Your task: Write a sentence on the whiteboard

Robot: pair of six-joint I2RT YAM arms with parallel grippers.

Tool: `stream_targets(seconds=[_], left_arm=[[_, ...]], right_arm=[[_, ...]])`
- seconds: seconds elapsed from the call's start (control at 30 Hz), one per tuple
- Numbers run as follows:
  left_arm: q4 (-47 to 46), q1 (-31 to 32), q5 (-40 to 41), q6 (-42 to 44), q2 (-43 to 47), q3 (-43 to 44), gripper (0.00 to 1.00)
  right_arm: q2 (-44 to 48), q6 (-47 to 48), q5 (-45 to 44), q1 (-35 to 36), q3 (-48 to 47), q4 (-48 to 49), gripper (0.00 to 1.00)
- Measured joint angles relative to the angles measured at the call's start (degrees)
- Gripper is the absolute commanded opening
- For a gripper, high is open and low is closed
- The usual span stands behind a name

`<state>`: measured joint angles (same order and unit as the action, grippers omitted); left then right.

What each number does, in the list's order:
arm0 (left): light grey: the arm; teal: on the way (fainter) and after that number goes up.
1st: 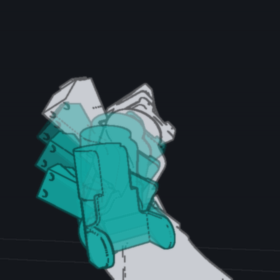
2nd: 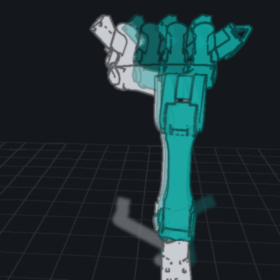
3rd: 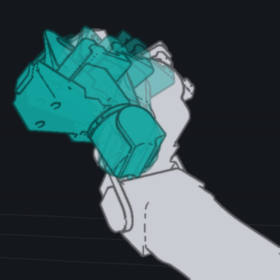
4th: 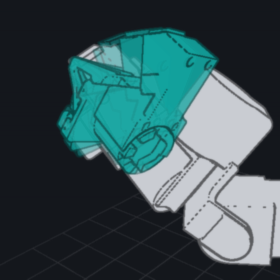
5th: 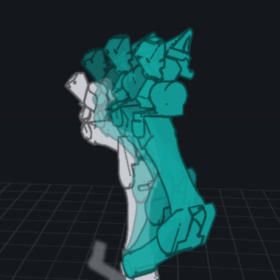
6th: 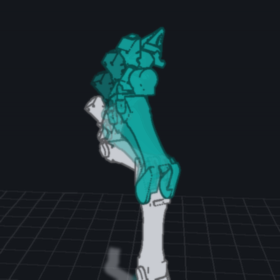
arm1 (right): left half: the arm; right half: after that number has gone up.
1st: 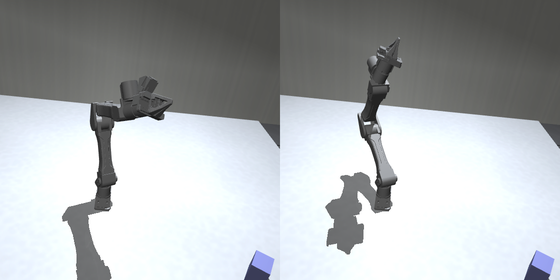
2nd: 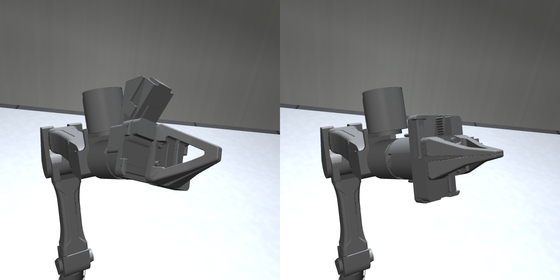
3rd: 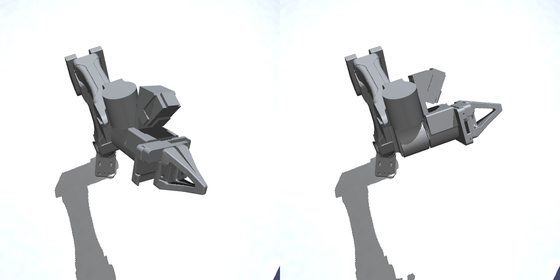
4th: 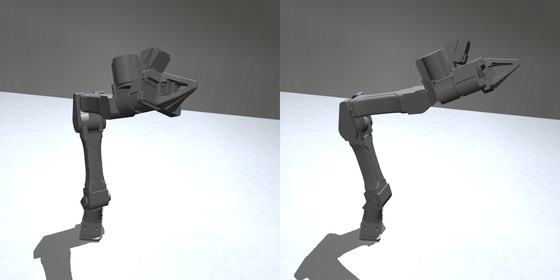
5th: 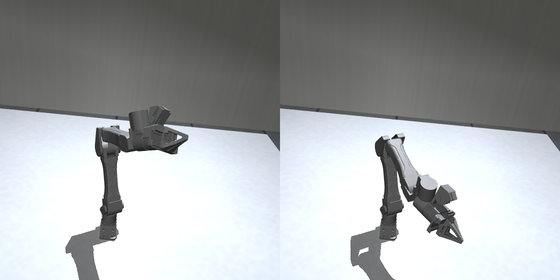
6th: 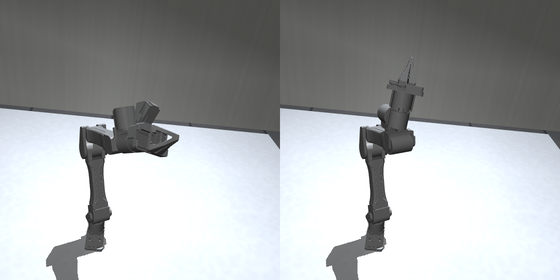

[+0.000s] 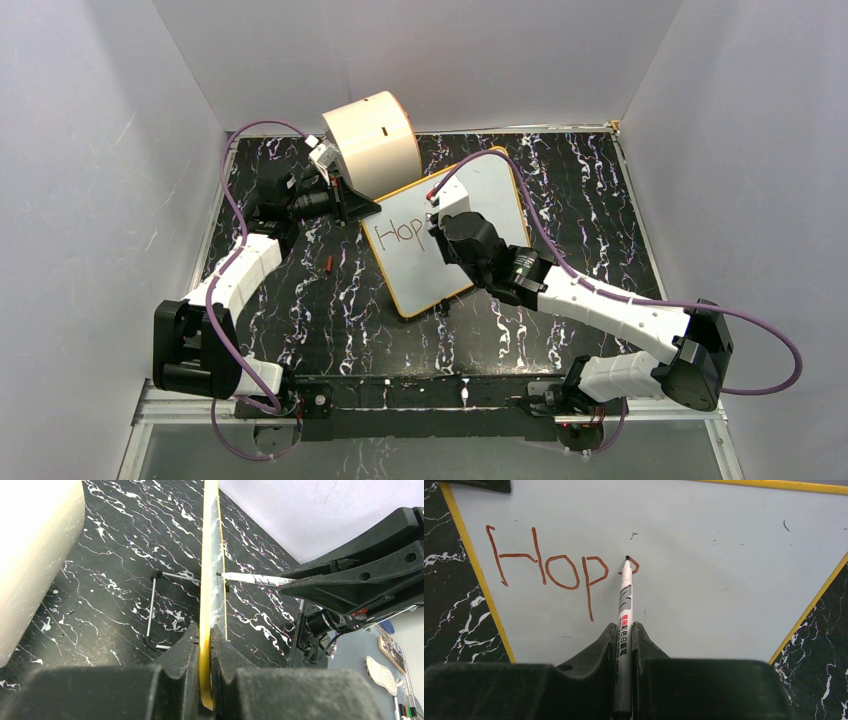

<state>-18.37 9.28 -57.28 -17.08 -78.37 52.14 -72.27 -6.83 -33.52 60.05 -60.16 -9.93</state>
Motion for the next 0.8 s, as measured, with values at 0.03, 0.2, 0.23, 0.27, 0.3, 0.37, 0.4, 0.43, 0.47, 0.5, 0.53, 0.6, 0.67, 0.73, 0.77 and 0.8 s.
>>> stream_targets(seconds=[0.03,0.2,0.23,0.27,0.3,0.37,0.4,0.43,0.47,0.5,0.53,0.6,0.67,0.73,0.77,0.8], left_arm=[[0.0,0.0,0.0,0.0,0.0,0.0,0.00],[0.2,0.0,0.0,0.1,0.0,0.0,0.00],[0.2,0.0,0.1,0.1,0.0,0.0,0.00],[0.2,0.0,0.1,0.2,0.0,0.0,0.00],[0.2,0.0,0.1,0.2,0.0,0.0,0.00],[0.2,0.0,0.1,0.2,0.0,0.0,0.00],[0.2,0.0,0.1,0.2,0.0,0.0,0.00],[0.2,0.0,0.1,0.2,0.0,0.0,0.00],[0.2,0.0,0.1,0.2,0.0,0.0,0.00],[0.2,0.0,0.1,0.2,0.0,0.0,0.00],[0.2,0.0,0.0,0.2,0.0,0.0,0.00],[0.3,0.0,0.0,0.2,0.0,0.1,0.00],[0.3,0.0,0.0,0.2,0.0,0.1,0.00],[0.3,0.0,0.0,0.2,0.0,0.1,0.00],[0.3,0.0,0.0,0.2,0.0,0.1,0.00],[0.3,0.0,0.0,0.2,0.0,0.1,0.00]], right_arm=[[0.0,0.0,0.1,0.0,0.0,-0.1,0.00],[0.0,-0.1,1.1,0.0,0.0,-0.6,0.00],[0.0,-0.2,1.5,-0.1,0.0,-0.7,0.00],[0.0,-0.3,1.9,0.0,0.0,-0.8,0.00],[0.0,-0.4,2.3,0.0,0.0,-1.0,0.00],[0.0,-0.5,3.2,0.0,0.0,-1.6,0.00],[0.0,-0.6,3.5,0.0,0.0,-2.0,0.00],[0.0,-0.7,3.7,0.0,0.0,-2.3,0.00],[0.0,-0.7,3.8,0.0,0.0,-2.5,0.00],[0.0,-0.7,3.9,0.0,0.0,-2.8,0.00],[0.0,-0.8,4.0,0.0,0.0,-3.1,0.00],[0.0,-0.9,4.0,0.0,0.0,-3.8,0.00],[0.0,-1.0,4.0,0.0,0.0,-4.1,0.00],[0.0,-1.0,4.0,0.0,0.0,-4.7,0.00],[0.0,-1.0,4.0,0.0,0.0,-5.1,0.00],[0.0,-1.1,4.0,0.0,0.0,-5.4,0.00]])
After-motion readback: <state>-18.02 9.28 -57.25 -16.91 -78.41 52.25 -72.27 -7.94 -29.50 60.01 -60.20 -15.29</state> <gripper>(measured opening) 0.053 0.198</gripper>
